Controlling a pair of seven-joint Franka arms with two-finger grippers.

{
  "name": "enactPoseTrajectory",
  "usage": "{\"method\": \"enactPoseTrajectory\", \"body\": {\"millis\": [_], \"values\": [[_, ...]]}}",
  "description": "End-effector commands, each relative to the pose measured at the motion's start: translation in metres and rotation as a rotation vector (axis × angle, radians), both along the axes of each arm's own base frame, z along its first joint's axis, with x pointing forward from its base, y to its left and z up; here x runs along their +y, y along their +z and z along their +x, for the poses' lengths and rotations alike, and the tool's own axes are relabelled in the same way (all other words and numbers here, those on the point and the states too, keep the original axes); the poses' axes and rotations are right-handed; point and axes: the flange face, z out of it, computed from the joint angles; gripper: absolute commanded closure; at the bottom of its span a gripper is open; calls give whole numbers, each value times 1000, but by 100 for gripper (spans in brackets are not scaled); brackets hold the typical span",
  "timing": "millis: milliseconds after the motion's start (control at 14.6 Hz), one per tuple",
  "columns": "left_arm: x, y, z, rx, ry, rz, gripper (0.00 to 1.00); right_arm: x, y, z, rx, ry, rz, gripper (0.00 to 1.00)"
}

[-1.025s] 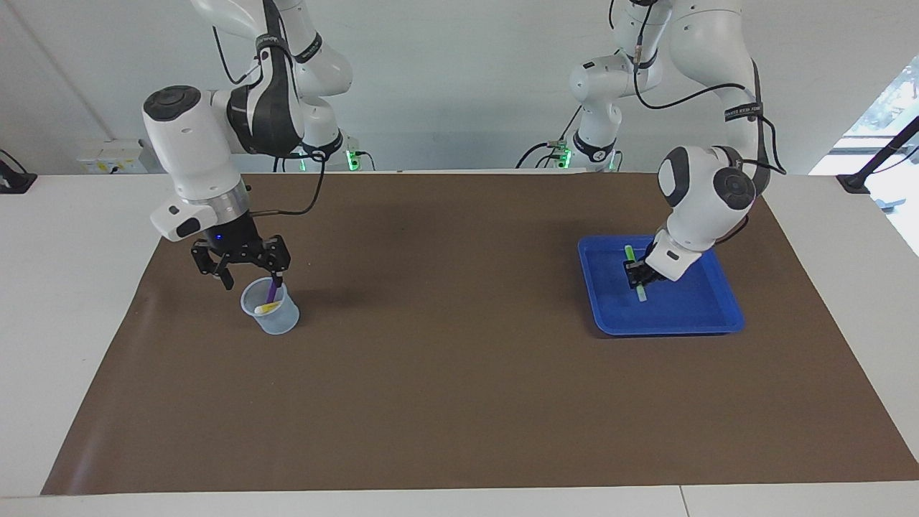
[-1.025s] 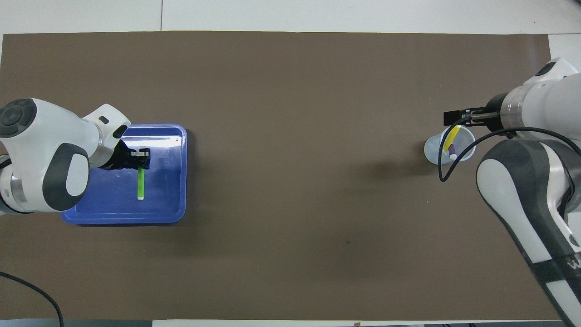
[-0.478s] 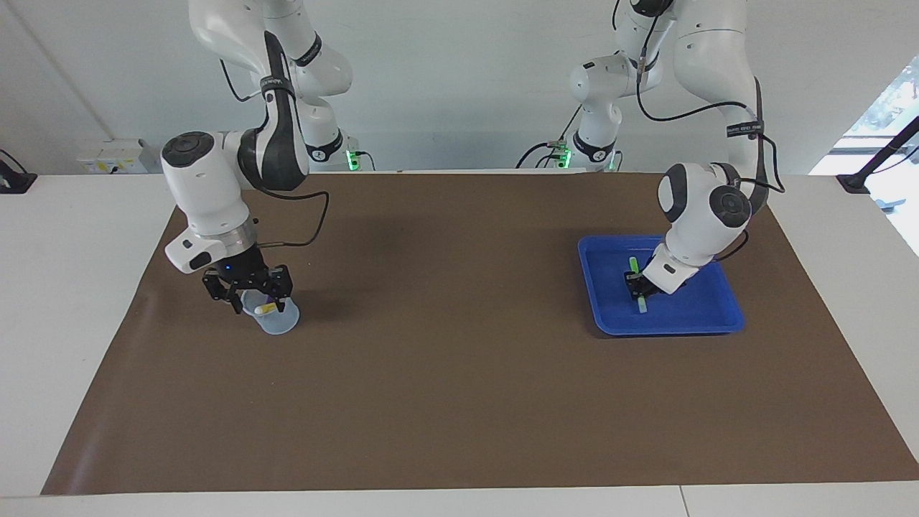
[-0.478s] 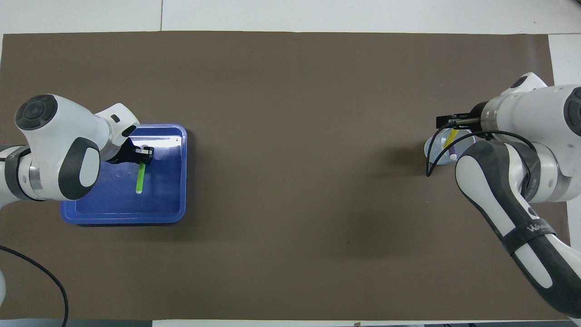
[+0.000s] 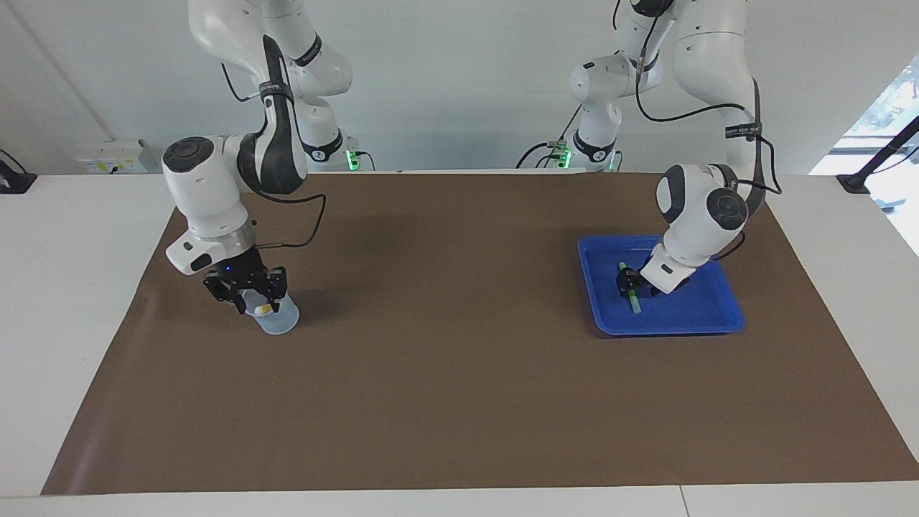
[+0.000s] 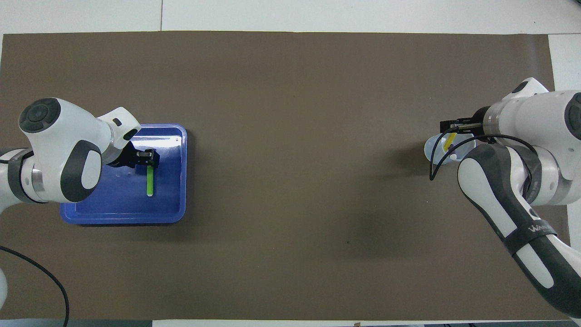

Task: Right arm passes pens to left for tray arrangement
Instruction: 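Release the green pen in the tray and lift the left gripper, then pull the yellow pen from the cup with the right gripper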

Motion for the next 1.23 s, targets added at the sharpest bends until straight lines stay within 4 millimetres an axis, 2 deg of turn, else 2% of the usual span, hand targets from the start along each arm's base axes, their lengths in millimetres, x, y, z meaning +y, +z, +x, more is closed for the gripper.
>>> {"method": "enactPoseTrajectory", "body": {"millis": [0, 137, 273, 547, 683, 888, 1161], "values": [[8, 1, -5, -17, -2, 17, 0, -4, 3, -7, -15, 20, -15, 99], [11, 3, -3, -8, 6, 15, 0, -4, 2, -7, -13, 19, -14, 100], [10, 13, 0, 20, 9, 14, 0, -4, 3, -7, -15, 17, -15, 100], [7, 66, 5, 68, 56, -33, 0, -5, 11, -3, -23, 16, -15, 100], [3, 102, 1, 85, 95, -76, 0, -6, 34, -1, -56, 14, -15, 100], [-6, 159, -5, 122, 231, -121, 0, -6, 73, -12, -72, 12, -14, 100], [-28, 229, -34, 120, 516, -227, 0, -5, 128, -29, -110, 13, -15, 100]]}}
